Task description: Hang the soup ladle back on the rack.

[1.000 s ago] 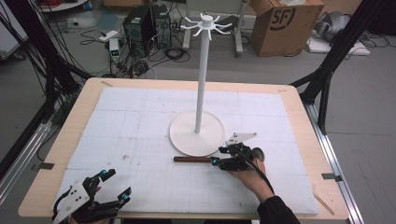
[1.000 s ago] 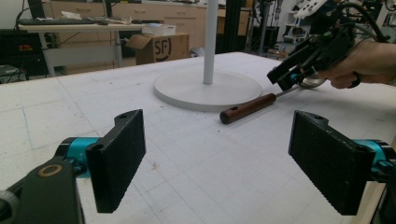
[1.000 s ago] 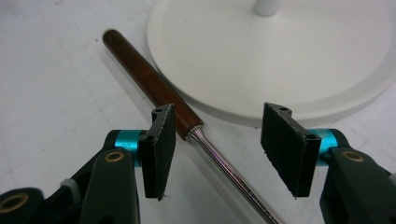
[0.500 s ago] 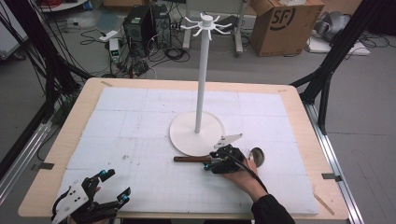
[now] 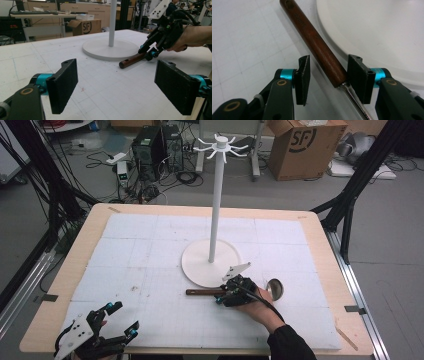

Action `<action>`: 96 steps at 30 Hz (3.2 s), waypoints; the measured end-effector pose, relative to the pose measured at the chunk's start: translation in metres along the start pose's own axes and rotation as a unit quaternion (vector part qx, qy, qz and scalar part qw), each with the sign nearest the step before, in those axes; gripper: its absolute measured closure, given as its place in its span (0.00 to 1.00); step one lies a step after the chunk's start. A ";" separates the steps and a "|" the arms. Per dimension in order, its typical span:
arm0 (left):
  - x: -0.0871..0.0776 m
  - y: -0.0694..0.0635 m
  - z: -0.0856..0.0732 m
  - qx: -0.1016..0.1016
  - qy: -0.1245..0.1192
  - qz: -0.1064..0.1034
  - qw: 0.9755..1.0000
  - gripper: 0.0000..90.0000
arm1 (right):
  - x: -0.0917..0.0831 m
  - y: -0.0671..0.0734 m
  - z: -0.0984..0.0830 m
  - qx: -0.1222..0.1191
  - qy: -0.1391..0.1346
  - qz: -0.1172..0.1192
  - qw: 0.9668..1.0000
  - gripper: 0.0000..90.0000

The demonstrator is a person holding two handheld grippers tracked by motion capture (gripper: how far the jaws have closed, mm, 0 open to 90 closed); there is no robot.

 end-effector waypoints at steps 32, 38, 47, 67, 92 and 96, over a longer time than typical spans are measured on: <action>-0.003 0.000 0.002 -0.001 -0.004 0.003 1.000 0.22 | 0.004 0.010 0.012 -0.076 0.105 0.021 0.991 0.82; -0.004 0.001 0.001 -0.001 -0.003 0.004 1.000 0.22 | 0.004 0.011 0.013 -0.086 0.109 0.018 0.990 0.82; -0.004 0.001 0.002 -0.001 -0.004 0.005 1.000 0.22 | -0.001 0.014 0.016 -0.108 0.086 0.004 0.990 0.83; -0.003 0.001 0.001 -0.006 -0.004 0.009 1.000 0.22 | -0.058 -0.006 0.033 -0.055 -0.096 -0.013 0.994 0.82; -0.003 0.002 0.001 -0.005 -0.002 0.010 1.000 0.22 | -0.140 -0.025 0.044 -0.008 -0.303 -0.056 0.951 0.82; -0.003 0.002 0.001 -0.004 -0.002 0.011 1.000 0.22 | -0.146 -0.028 0.047 -0.003 -0.323 -0.059 0.945 0.82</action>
Point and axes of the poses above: each handheld gripper's, and its own axes: x roughly forward along the jaws, z roughly out of its top, y roughly to its left, the point moved 7 cm from there along x, roughly forward along the jaws, and after that the axes turned 10 degrees about -y, right-handed, at the moved point
